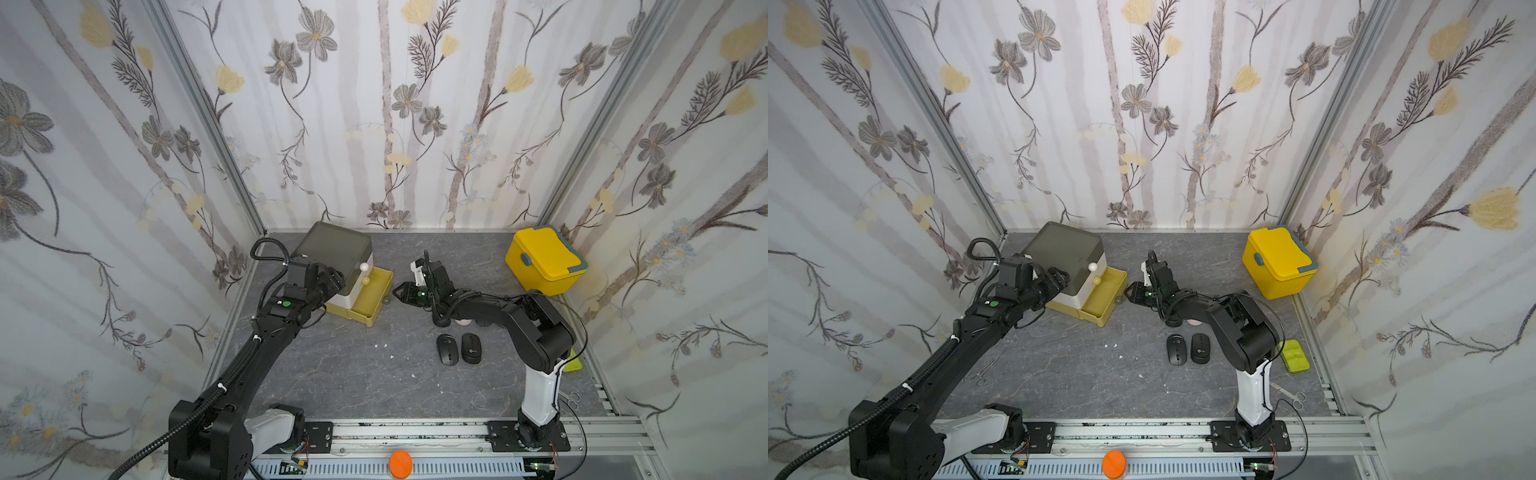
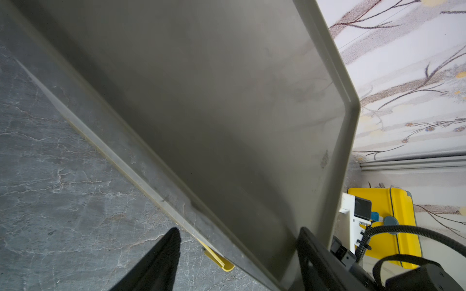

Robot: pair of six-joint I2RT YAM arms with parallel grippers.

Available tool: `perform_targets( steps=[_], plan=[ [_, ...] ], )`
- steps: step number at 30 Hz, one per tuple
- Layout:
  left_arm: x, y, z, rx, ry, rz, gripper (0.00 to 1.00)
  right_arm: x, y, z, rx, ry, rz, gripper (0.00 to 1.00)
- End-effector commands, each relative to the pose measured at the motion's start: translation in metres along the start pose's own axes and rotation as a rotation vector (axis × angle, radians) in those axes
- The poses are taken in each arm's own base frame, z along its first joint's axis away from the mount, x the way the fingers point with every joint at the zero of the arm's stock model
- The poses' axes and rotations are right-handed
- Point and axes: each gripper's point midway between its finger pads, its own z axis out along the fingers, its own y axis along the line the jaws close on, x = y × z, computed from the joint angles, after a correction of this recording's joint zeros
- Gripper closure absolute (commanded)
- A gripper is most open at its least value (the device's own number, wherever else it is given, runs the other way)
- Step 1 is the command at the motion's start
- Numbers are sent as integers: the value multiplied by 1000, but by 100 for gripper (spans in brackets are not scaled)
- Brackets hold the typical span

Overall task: Take the mice out of the drawer
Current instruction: Close the drawer of the storage box, then reset both arms

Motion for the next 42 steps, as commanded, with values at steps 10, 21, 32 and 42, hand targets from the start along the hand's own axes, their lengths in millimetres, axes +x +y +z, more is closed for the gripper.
perform_targets(
  steps=[10, 21, 32, 42],
  plan=[
    [1, -9, 9, 44, 21, 4, 28, -19, 15, 45, -39, -10, -103, 68],
    [3, -15, 16, 66, 44, 22, 30, -26, 55, 83, -160, -12, -154, 67],
    [2, -13, 16, 55, 31, 20, 29, -33, 56, 86, -163, -21, -165, 69],
    [-34, -23, -18, 11, -100, 108, 13, -76, 50, -17, -33, -153, -223, 67]
  ],
)
